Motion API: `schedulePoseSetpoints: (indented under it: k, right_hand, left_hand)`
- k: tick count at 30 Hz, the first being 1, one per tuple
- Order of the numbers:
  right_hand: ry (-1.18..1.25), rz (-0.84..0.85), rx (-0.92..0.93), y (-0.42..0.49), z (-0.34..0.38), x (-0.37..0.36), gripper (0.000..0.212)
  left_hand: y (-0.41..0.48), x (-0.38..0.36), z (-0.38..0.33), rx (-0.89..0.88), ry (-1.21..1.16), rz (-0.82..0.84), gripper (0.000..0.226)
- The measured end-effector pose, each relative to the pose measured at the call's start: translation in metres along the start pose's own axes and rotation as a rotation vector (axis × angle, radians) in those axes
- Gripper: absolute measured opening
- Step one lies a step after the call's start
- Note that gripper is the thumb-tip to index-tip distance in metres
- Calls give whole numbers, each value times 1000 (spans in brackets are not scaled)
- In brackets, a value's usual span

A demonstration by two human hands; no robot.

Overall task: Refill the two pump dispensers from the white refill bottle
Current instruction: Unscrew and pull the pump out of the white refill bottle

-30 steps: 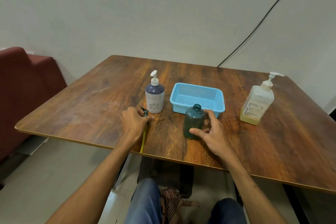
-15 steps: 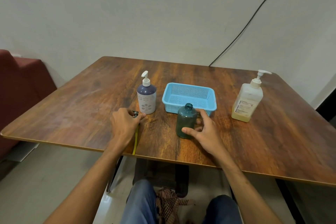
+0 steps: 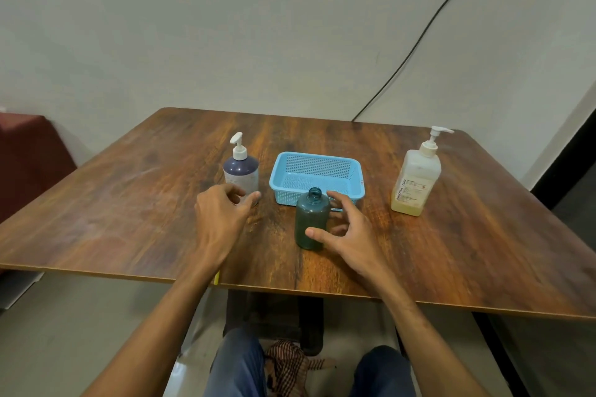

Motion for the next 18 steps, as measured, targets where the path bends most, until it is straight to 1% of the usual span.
schedulePoseSetpoints:
  k: [2, 4, 7, 9, 13, 18]
  right_hand:
    - [10, -20, 15, 0, 1, 5, 86]
    - [33, -61, 36, 0, 6, 11, 76]
    - [69, -150, 70, 3, 16, 25, 61]
    - [79, -241, 109, 4, 20, 45, 53]
    - [67, -343, 145, 11, 30, 62, 43]
    - [26, -548, 140, 19, 25, 108, 35]
  left_hand:
    - [0, -4, -18, -69, -81, 17, 25]
    - [0, -9, -38, -131, -156, 30, 31]
    - [1, -18, -71, -190, -232, 53, 38]
    - [1, -30, -98, -242, -291, 108, 41]
    - [5, -39, -126, -309, -312, 143, 43]
    - [4, -78, -166, -345, -361, 223, 38]
Point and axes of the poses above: each hand's wrist, its own y-axis towards the middle knuckle, its own x-axis out of the back of the hand, z = x × y, the point moved 4 cm from there along y, towards the middle knuckle, and after that the axes turned 2 degrees about -z, right-handed, at the moved point
